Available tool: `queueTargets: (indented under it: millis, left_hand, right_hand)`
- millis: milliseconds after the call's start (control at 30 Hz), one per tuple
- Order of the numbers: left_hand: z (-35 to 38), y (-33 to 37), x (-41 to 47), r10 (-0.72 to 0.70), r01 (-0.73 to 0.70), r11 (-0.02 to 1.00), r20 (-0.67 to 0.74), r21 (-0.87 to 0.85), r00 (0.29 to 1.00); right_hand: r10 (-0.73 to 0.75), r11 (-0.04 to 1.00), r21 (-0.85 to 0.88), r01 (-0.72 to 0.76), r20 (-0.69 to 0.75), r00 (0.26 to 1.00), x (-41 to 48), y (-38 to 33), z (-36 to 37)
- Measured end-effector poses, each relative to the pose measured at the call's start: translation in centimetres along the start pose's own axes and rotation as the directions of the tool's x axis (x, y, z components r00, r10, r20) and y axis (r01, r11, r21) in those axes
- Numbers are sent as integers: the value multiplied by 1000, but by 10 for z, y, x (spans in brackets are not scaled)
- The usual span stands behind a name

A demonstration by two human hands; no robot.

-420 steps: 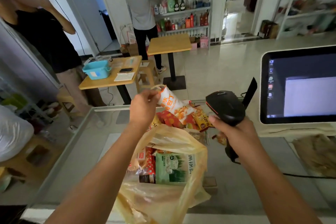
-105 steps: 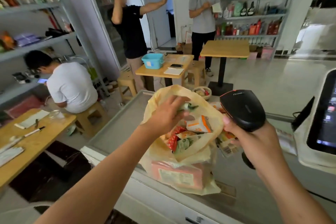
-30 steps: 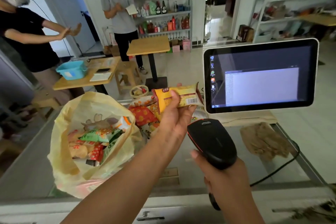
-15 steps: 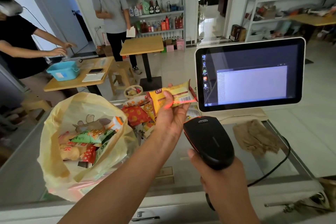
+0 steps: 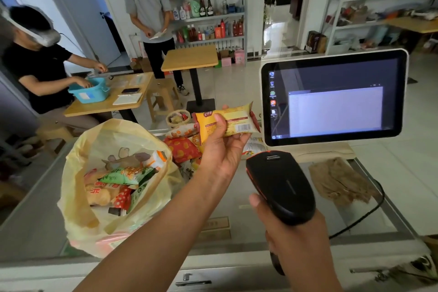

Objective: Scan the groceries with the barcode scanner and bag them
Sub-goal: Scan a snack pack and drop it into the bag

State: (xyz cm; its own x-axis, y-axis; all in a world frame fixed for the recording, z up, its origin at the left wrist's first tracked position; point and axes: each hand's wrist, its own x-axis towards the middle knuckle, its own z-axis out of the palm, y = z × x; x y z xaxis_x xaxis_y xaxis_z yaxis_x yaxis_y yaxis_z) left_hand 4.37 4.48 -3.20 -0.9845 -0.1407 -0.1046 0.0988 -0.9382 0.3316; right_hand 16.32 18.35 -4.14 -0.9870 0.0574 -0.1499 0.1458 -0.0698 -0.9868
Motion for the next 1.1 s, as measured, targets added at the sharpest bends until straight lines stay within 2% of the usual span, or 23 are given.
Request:
queueTargets:
  millis: [67, 200, 267, 333, 367, 433, 500, 533, 600, 633, 667, 700, 767, 800, 867, 967, 1033, 1100]
  left_hand:
    - [10, 19, -8, 48, -59, 992, 104, 112, 993]
    - [21, 87, -23, 194, -271, 924, 281, 270, 940]
    - [19, 127, -39, 286, -381, 844, 284, 378, 915]
    - [12, 164, -60, 420, -491, 693, 258, 528, 870]
    - [6, 181, -70, 486, -524, 583, 250, 621, 837]
    - [-11, 209, -90, 563, -498, 325, 259, 804, 785]
    - [-34, 230, -100, 564, -375, 56, 281, 925, 777]
    - [-46, 236, -100, 540, -280, -112, 294, 954, 788]
    - [-78, 240, -94, 428, -61, -523, 325, 850, 843]
    - [-94, 237, -91, 319, 22, -688, 275, 725, 907]
    - [-109, 233, -87, 199, 86, -810, 134, 581, 971]
    - [-121, 227, -85, 85, 97, -894, -48, 438, 995]
    - [-142, 216, -81, -48, 55, -952, -325, 300, 945]
    - [-148, 215, -79, -67, 53, -953, -379, 300, 923]
    - [-151, 216, -72, -84, 63, -933, -385, 353, 919]
    - [-151, 228, -60, -116, -2, -873, -205, 488, 972]
    - [-143, 235, -57, -107, -102, -802, 26, 588, 994]
    - [-129, 240, -52, -60, -189, -720, 212, 668, 975]
  right_hand:
    - [-29, 999, -19, 29, 11, 1000, 3, -4, 6]
    - [-57, 997, -41, 62, 117, 991, 7, -17, 37]
    - [-82, 996, -16, 86, 194, 978, 7, -22, 60]
    - [-113, 993, 13, 113, 251, 961, 8, -22, 86]
    - [-132, 991, 26, 129, 257, 957, 9, -20, 99]
    - [-174, 985, 45, 168, 259, 950, 13, -18, 121]
    - [-205, 979, 47, 199, 279, 938, 19, -17, 137]
    - [-214, 976, 34, 214, 294, 932, 21, -16, 144]
    - [-224, 973, 14, 232, 325, 919, 26, -13, 153]
    - [-225, 972, 16, 233, 336, 915, 26, -11, 156]
    - [-222, 973, 14, 231, 342, 913, 27, -9, 158]
    - [-216, 974, 10, 226, 345, 913, 27, -7, 159]
    - [-193, 978, -10, 209, 345, 919, 28, -2, 160]
    - [-181, 979, -31, 204, 349, 920, 29, -1, 159]
    - [-155, 977, -83, 197, 359, 920, 31, 2, 157]
    - [-129, 969, -148, 199, 381, 915, 32, 4, 156]
    - [-121, 962, -185, 202, 374, 919, 32, 1, 156]
    - [-111, 957, -211, 197, 360, 926, 31, -3, 155]
